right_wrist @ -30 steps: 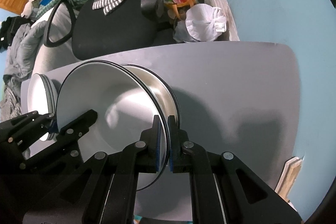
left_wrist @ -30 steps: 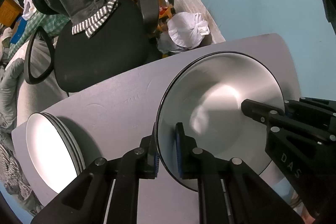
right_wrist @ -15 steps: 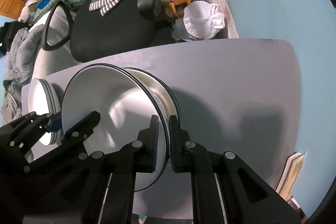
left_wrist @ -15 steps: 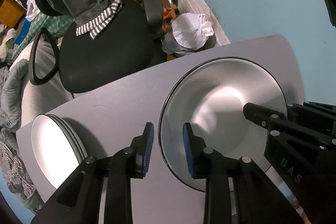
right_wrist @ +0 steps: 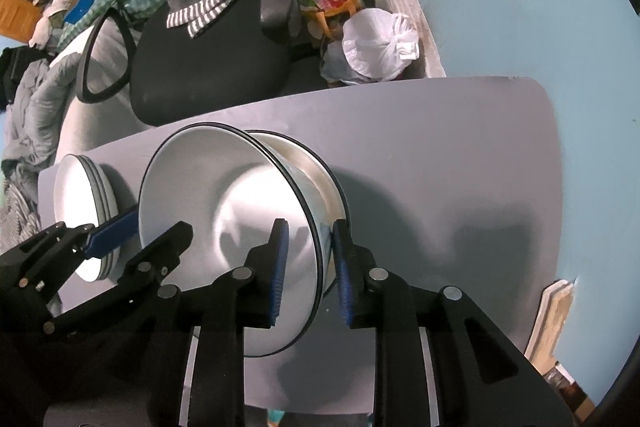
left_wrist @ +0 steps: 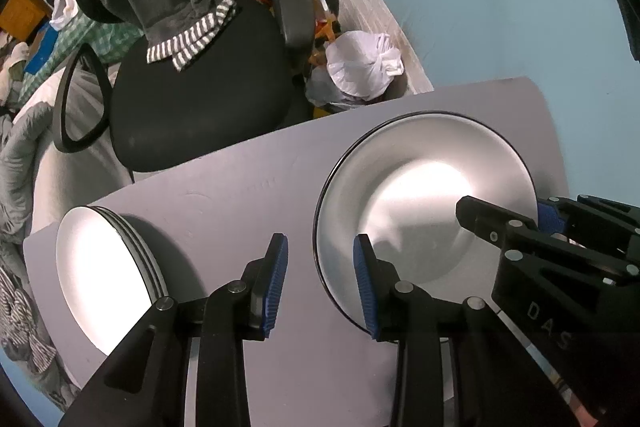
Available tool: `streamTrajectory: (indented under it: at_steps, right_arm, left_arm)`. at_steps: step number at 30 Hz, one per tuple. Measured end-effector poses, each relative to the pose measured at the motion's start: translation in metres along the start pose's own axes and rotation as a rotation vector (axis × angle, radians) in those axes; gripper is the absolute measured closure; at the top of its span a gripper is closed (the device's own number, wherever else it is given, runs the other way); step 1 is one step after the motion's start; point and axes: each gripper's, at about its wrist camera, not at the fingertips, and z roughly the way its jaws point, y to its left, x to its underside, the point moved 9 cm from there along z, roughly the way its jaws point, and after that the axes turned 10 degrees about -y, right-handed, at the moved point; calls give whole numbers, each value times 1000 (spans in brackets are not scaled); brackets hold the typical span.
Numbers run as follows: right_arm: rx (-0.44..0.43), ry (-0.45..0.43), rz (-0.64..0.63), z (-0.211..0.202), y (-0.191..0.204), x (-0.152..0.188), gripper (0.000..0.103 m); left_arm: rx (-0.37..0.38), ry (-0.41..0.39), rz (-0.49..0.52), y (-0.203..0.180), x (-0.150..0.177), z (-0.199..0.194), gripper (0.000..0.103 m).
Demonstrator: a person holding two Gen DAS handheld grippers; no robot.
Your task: Organize plates and bowls
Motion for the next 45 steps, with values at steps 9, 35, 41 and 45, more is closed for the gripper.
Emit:
streamTrajectory:
  at_steps: [9,35,41,45]
  right_arm:
    - [42,-11,-24,-6,1,2,75]
    - [11,-178,1,-62,-11,3,47]
    - [18,-200,-30,-76,-12,4,46]
    - [3,-208,-29,-83,-13,6,45]
  left_arm:
    - [21,3,-13,1,3,-1,69]
    - [96,-139,-33,10,-5,-68,48]
    - [96,-140,-15,11,-3,-72,48]
    - [108,-136,-20,12,-4,-73,40]
